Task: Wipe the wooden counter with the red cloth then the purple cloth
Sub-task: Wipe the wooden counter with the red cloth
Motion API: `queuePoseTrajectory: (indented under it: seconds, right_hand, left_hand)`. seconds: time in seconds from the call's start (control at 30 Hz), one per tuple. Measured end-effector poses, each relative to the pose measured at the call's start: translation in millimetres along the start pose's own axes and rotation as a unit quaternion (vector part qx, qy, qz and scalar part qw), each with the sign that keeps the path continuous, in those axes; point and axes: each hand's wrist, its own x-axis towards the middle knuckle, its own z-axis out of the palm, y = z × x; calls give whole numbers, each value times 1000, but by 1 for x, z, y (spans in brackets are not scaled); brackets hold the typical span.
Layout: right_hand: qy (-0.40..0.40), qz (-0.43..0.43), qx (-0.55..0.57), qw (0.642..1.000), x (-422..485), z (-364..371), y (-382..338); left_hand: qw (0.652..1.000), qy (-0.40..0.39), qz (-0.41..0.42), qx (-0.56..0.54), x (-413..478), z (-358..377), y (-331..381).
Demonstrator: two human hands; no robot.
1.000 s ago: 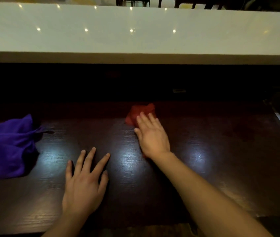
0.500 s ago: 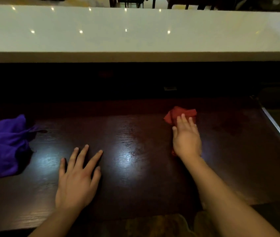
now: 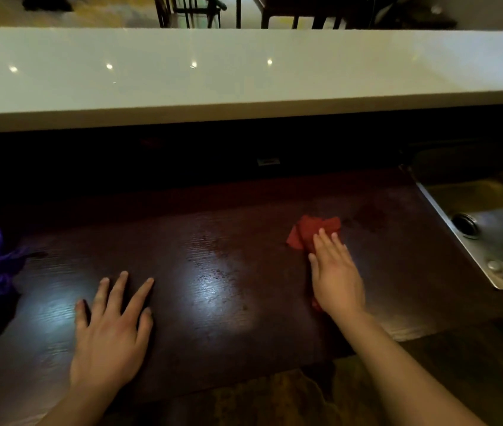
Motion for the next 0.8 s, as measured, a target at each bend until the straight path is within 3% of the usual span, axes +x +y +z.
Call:
queuePoseTrajectory:
  seconds: [0.1, 0.27, 0.37, 0.5, 0.6, 0.67, 0.8]
  right_hand:
    - [-1, 41, -10, 999, 6, 7, -20]
    - [-42, -128, -14, 991, -36, 4, -16]
    - [-51, -183, -25, 982, -42, -8, 19]
    - [-15, -80, -15, 997, -11, -20, 68]
    - [-2, 5, -8, 1000, 6, -18, 67]
    - [1, 9, -7, 1000, 2, -15, 54]
    - [-40, -135, 14, 990, -34, -16, 52]
  left_hand:
    - [1000, -7, 6, 9, -1, -1, 4]
    - [1000, -27, 2, 14, 6, -6, 17]
    - [998, -36, 48, -3, 20, -6, 61]
    - [996, -42, 75, -30, 44, 9, 137]
    - [998, -46, 48, -12, 49, 23, 169]
    - [999, -36, 36, 8, 47, 29, 174]
    - [999, -22, 31, 5, 47, 31, 172]
